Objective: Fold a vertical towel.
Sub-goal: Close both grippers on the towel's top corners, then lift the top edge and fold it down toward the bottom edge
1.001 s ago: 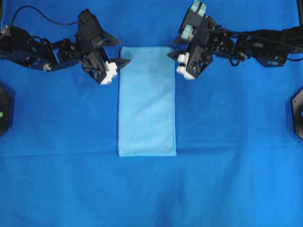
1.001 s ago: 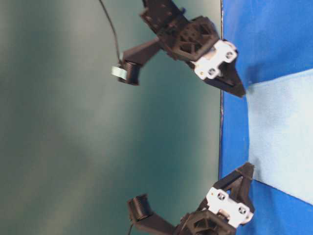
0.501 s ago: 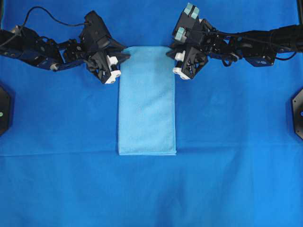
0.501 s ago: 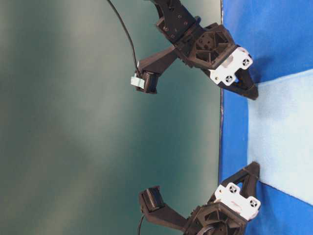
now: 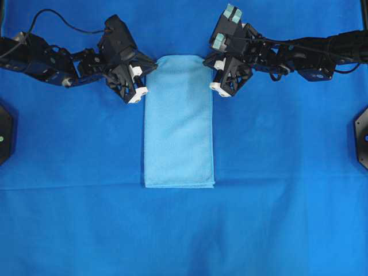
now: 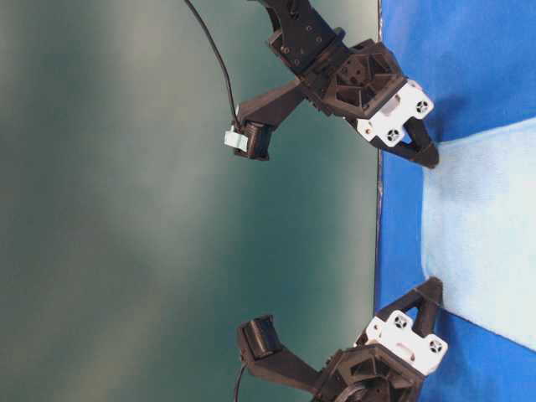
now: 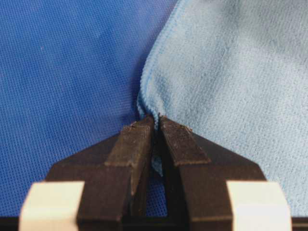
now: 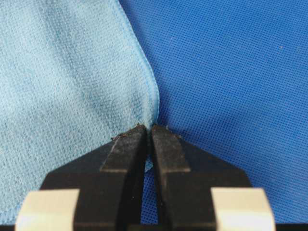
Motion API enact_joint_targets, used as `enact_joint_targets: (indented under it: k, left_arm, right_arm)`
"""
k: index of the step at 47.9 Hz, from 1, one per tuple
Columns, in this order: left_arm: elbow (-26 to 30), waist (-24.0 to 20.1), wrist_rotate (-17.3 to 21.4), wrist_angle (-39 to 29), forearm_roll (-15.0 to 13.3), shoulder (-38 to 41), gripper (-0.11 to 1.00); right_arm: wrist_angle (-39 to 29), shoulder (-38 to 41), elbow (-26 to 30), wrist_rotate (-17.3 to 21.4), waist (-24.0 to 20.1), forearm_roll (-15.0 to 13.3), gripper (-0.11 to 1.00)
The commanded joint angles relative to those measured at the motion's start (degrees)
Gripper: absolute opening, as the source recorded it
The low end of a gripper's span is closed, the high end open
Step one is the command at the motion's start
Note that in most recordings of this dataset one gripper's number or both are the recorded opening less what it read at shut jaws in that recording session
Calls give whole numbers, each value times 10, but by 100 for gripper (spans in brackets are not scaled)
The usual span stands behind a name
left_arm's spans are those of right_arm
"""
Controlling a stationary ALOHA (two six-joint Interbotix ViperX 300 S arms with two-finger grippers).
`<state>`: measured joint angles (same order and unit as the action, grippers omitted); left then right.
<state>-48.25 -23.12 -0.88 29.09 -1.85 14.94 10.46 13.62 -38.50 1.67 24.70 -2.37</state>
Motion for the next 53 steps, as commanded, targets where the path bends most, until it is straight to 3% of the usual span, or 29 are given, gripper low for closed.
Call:
enact_joint_targets:
  k: [1, 13, 22, 40, 53]
  left_arm:
    - [12, -9, 5, 0, 1, -25, 4]
    - [28, -35, 37, -16, 1, -44, 4]
    - [39, -44, 39, -22, 1, -44, 4]
    - [34, -40, 42, -63, 1, -96, 4]
    - [28, -8, 87, -126, 1, -182, 4]
  right_arm:
    - [2, -18, 5, 2, 4, -1, 4]
    - [0, -43, 8, -4, 44, -1, 4]
    - [-4, -45, 16, -10, 63, -4, 4]
    - [-39, -91, 19, -6, 60, -4, 4]
    - [-86, -175, 12, -7, 25, -4, 4]
